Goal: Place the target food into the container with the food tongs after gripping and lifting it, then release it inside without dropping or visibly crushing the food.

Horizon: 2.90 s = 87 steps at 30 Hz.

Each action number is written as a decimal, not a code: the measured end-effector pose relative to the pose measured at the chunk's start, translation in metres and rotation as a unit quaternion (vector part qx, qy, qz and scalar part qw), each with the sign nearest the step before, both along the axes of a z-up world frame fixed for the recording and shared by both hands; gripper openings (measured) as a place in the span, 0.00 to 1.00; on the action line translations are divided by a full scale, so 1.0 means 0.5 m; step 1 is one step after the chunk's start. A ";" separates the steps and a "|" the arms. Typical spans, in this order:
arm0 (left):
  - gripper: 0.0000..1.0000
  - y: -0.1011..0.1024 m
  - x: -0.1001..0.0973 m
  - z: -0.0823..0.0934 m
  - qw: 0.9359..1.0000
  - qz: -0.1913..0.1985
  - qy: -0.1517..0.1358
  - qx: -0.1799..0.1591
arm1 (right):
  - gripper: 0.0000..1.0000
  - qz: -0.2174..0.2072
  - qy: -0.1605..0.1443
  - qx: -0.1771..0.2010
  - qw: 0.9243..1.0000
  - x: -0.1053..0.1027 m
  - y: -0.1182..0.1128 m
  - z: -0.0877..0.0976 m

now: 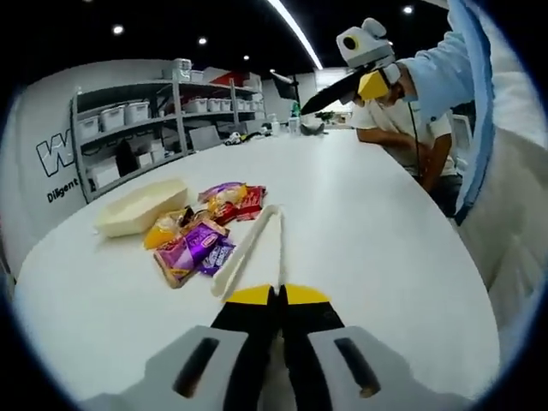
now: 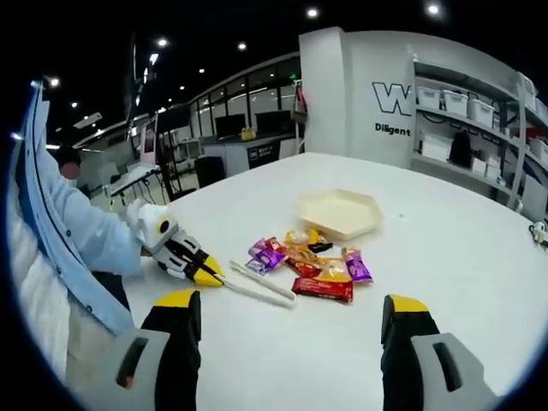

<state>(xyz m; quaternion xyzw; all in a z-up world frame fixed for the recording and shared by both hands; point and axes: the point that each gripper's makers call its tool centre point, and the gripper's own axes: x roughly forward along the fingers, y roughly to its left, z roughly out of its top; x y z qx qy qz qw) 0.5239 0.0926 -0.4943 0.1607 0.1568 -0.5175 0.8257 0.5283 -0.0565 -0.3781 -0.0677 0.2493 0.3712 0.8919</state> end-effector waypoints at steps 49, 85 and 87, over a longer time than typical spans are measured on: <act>0.00 -0.040 -0.058 0.264 0.958 -0.046 0.082 -0.270 | 0.87 0.099 -0.004 0.064 0.993 -0.024 0.081 0.039; 0.00 -0.046 -0.122 0.352 0.886 -0.110 0.166 -0.418 | 0.56 0.206 0.042 0.159 0.965 -0.086 0.167 0.108; 0.00 -0.046 -0.125 0.355 0.885 -0.114 0.168 -0.419 | 0.54 0.210 0.045 0.159 0.964 -0.090 0.168 0.107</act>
